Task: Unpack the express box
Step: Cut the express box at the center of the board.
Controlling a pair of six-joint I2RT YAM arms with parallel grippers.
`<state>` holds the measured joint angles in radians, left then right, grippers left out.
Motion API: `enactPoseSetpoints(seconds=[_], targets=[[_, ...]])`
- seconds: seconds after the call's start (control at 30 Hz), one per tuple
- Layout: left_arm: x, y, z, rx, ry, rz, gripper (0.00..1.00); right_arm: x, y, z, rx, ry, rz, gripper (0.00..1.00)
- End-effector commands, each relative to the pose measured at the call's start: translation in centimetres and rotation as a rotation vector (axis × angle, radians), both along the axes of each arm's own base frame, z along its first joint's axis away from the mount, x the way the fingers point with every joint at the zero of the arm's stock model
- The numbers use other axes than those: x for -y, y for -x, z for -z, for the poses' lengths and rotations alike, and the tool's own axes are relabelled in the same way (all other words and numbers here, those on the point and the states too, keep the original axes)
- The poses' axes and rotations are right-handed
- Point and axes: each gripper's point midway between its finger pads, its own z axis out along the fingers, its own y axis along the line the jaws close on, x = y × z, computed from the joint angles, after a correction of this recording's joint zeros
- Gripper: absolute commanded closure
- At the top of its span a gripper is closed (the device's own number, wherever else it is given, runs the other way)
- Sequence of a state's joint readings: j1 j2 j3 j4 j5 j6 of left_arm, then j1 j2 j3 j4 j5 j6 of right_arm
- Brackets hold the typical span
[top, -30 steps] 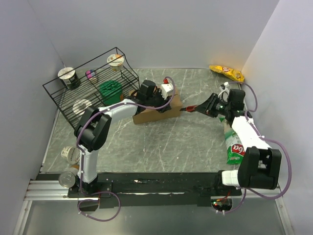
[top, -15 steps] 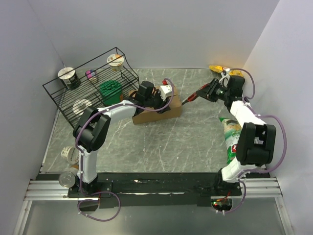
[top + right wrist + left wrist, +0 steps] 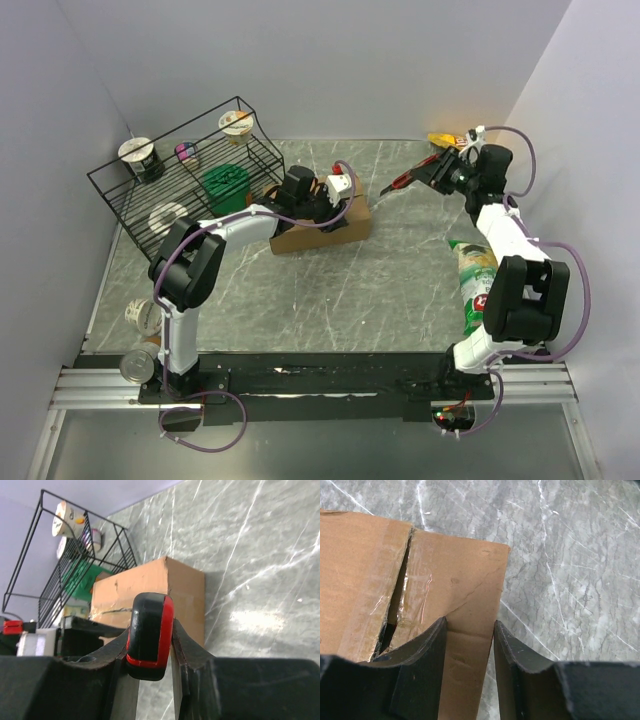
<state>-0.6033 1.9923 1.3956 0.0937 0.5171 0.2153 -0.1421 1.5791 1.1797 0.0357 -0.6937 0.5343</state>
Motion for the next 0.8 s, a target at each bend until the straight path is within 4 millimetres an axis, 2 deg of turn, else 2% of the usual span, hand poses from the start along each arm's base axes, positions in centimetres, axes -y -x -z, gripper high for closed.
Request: enactPoseSetpoints(seconds=[0.0, 0.17, 0.4, 0.77], targets=[[-1.8, 1.3, 2.0, -0.135, -0.06, -0.021, 0.58, 0.1, -1.3, -0.9, 0.121, 0.003, 0.067, 1.0], [-1.9, 1.1, 1.9, -0.138, -0.06, -0.026, 0.58, -1.6, -2.2, -0.9, 0.17, -0.042, 0.038, 1.0], [-1.9, 1.1, 2.1, -0.151, -0.056, -0.029, 0.58, -2.3, -3.6, -0.8, 0.184, -0.031, 0.038, 1.0], [-1.6, 0.8, 1.8, -0.155, -0.042, -0.028, 0.58, -3.1, -4.0, 0.8, 0.156, -0.023, 0.055, 1.0]])
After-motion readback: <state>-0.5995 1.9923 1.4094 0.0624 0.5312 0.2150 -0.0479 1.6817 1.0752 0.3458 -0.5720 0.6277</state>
